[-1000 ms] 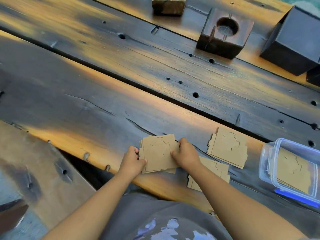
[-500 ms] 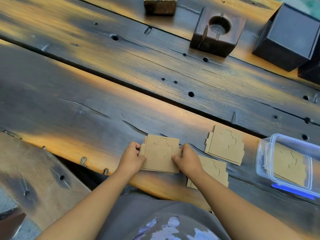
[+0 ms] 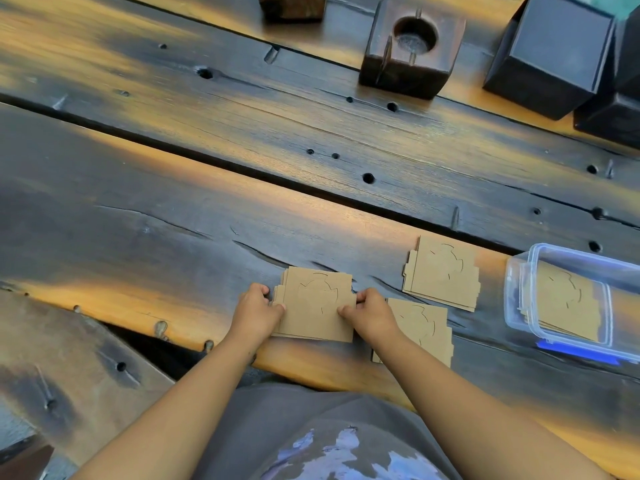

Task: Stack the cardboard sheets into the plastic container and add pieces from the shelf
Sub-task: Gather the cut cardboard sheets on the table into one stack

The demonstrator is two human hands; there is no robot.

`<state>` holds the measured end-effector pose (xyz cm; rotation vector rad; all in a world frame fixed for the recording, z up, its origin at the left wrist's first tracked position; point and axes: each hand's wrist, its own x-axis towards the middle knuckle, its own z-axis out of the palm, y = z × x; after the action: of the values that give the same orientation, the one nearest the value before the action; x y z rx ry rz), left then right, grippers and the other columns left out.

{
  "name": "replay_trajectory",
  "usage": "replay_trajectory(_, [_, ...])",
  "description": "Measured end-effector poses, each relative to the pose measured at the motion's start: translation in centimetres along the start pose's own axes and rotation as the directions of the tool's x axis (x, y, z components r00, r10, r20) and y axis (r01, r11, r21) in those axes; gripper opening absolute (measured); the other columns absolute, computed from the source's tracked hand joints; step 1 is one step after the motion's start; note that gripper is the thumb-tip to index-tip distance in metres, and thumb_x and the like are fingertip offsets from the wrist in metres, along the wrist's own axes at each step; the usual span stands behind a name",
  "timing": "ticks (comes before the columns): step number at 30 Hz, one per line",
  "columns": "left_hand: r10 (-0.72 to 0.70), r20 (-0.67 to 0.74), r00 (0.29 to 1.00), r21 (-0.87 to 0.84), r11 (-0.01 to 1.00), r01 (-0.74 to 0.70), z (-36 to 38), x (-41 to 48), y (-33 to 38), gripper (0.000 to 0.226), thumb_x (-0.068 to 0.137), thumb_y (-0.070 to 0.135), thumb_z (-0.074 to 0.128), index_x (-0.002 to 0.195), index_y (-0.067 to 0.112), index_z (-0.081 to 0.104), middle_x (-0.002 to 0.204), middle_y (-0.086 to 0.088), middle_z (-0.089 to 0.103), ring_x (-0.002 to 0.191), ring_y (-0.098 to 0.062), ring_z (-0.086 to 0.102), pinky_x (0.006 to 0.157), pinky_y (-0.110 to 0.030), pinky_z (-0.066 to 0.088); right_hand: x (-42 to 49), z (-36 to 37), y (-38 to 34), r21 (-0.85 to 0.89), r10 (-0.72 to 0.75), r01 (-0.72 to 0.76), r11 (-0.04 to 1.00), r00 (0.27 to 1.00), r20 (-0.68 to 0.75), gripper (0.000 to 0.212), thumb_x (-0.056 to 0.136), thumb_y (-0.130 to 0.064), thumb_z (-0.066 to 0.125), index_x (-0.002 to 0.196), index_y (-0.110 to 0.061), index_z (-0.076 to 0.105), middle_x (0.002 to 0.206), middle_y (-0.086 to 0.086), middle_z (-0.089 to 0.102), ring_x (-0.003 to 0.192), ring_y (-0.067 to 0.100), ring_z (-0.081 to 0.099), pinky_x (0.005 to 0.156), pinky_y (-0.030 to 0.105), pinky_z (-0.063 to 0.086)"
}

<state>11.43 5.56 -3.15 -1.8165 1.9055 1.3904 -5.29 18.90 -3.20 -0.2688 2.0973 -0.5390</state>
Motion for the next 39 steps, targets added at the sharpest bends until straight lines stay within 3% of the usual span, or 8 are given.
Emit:
replay_trajectory(2, [-0.040,0.040,0.998,-0.044,0.998,0.042,0.3,-0.1,0.2,0.028,0.081,0.023,0.072,0.102,0.013,0.056,0.096,-0.003,0.066,0.090,-0.021,0.063,0.071,-0.032,0.050,0.1,0.4,-0.1,0.095,0.047,-0.048,0.994,0.999,0.010,0.026,0.079,-0.027,0.072,0.091,-0.016,0.052,0.093,0.004,0.065,0.090,0.023,0.062,0.079,0.037,0.050])
replay_trajectory(6, [-0.065,0.062,0.996,-0.113,0.991,0.072,0.5,-0.7,0.6,0.041,0.078,0.028,0.077,0.109,0.008,0.059,0.104,-0.008,0.068,0.098,-0.027,0.067,0.089,-0.045,0.055,0.0,0.1,0.0,0.202,0.073,-0.081,0.976,0.996,0.047,0.025,0.080,-0.022,0.073,0.075,-0.017,0.048,0.084,0.002,0.064,0.076,0.018,0.060,0.068,0.032,0.051])
replay_trajectory(9, [-0.039,0.038,0.999,-0.116,0.992,0.043,0.9,-1.2,0.9,0.041,0.077,0.027,0.078,0.106,0.007,0.056,0.103,-0.011,0.066,0.096,-0.028,0.066,0.087,-0.045,0.054,-0.3,-0.7,0.5,0.267,0.091,-0.104,0.958,0.994,0.061,0.021,0.079,-0.019,0.073,0.082,-0.013,0.053,0.094,0.011,0.068,0.085,0.025,0.065,0.076,0.038,0.054])
replay_trajectory(11, [-0.011,0.031,0.999,-0.139,0.990,0.015,1.4,-1.6,1.4,0.039,0.077,0.027,0.078,0.102,0.008,0.055,0.100,-0.012,0.065,0.094,-0.028,0.066,0.084,-0.044,0.052,-0.5,-1.6,1.0,0.276,0.097,-0.105,0.956,0.994,0.041,0.025,0.078,-0.020,0.074,0.086,-0.015,0.051,0.098,0.013,0.068,0.086,0.027,0.064,0.072,0.036,0.050])
replay_trajectory(18, [0.074,0.117,0.990,-0.150,0.987,-0.056,5.0,-2.8,4.0,0.037,0.075,0.034,0.080,0.084,0.020,0.047,0.082,-0.001,0.055,0.074,-0.018,0.055,0.071,-0.036,0.046,-1.6,-6.1,4.7,0.312,0.101,-0.087,0.946,0.994,-0.031,0.024,0.078,-0.017,0.072,0.085,-0.016,0.050,0.095,0.006,0.065,0.094,0.026,0.064,0.081,0.039,0.051])
replay_trajectory(22, [0.094,0.223,0.970,-0.133,0.989,-0.065,7.8,-3.9,5.5,0.039,0.074,0.034,0.080,0.085,0.019,0.046,0.083,-0.003,0.056,0.076,-0.019,0.055,0.073,-0.036,0.045,-2.4,-9.2,7.6,0.319,0.113,-0.092,0.943,0.992,-0.049,0.024,0.079,-0.013,0.073,0.090,-0.011,0.051,0.095,0.009,0.063,0.094,0.028,0.061,0.087,0.045,0.050])
replay_trajectory(31, [0.106,0.301,0.948,-0.083,0.993,-0.084,13.2,-6.0,6.7,0.037,0.075,0.029,0.080,0.084,0.019,0.045,0.081,-0.004,0.054,0.074,-0.021,0.051,0.071,-0.034,0.041,-3.7,-12.9,12.3,0.392,0.121,-0.075,0.917,0.988,-0.093,0.026,0.081,-0.006,0.073,0.078,-0.015,0.048,0.077,0.002,0.054,0.072,0.017,0.052,0.071,0.032,0.043])
replay_trajectory(39, [0.099,0.260,0.960,0.016,0.994,-0.107,15.1,-6.2,7.2,0.035,0.077,0.027,0.078,0.090,0.016,0.048,0.080,-0.002,0.052,0.074,-0.021,0.051,0.070,-0.035,0.042,-2.9,-13.4,13.5,0.351,0.142,-0.104,0.931,0.986,-0.083,0.021,0.081,-0.009,0.072,0.087,-0.011,0.053,0.083,0.006,0.061,0.082,0.021,0.059,0.085,0.041,0.051])
